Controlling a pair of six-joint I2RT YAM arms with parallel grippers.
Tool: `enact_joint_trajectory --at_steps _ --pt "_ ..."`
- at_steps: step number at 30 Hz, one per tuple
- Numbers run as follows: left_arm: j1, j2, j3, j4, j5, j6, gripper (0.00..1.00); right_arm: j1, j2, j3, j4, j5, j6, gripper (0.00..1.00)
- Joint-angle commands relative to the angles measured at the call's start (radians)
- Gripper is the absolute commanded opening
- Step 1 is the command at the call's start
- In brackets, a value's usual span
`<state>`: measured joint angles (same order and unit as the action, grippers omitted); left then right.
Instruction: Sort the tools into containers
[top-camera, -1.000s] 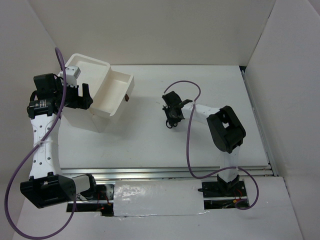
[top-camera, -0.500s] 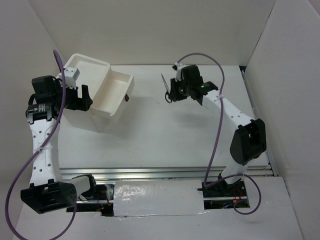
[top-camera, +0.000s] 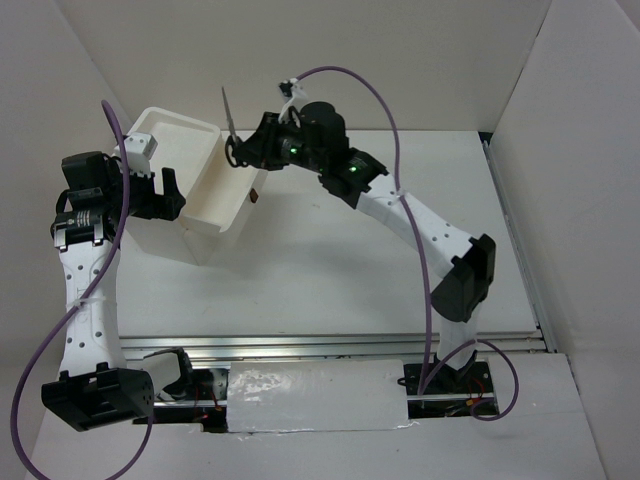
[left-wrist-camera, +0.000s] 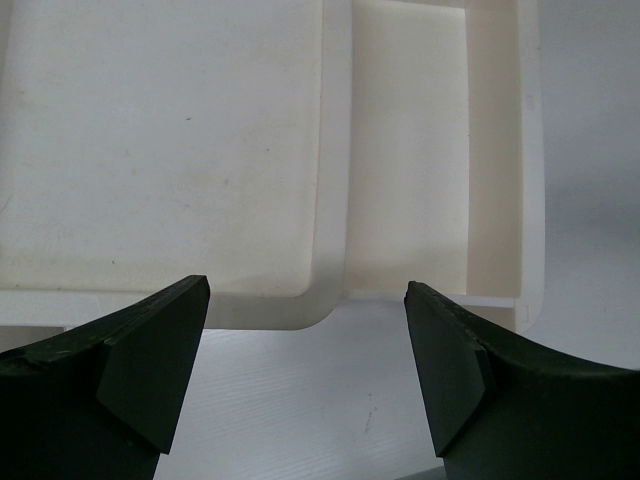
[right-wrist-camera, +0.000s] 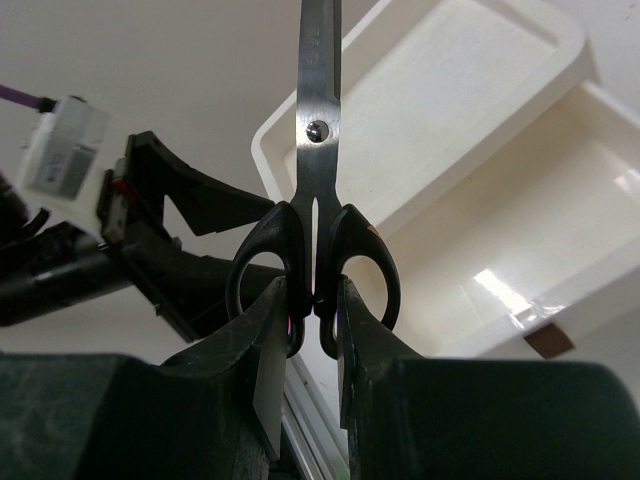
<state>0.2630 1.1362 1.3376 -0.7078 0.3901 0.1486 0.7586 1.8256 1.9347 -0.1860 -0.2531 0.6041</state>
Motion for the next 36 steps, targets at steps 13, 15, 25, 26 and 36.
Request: enact_joint_trajectory --at_steps 13,15,25,26,36 --pt "-0.002 -0.03 -0.025 0.083 0.026 -0.037 0.94 0.084 0.225 0.112 0.166 0.167 0.243 0.0" --pt "-0.004 -0.029 -0.028 0.085 0.026 -0.037 0.94 0.081 0.227 0.084 0.166 0.17 0.267 0.0" --pt "-0.002 -0.013 -0.017 0.065 0.01 -0.03 0.94 0.082 0.27 0.05 0.154 0.17 0.321 0.05" --pt "-0.002 -0.013 -0.02 0.067 0.01 -0.034 0.94 0.078 0.267 0.047 0.154 0.166 0.321 0.08" --pt "-0.002 0.0 -0.023 0.077 0.023 -0.049 0.94 0.058 0.245 -0.003 0.16 0.127 0.339 0.35"
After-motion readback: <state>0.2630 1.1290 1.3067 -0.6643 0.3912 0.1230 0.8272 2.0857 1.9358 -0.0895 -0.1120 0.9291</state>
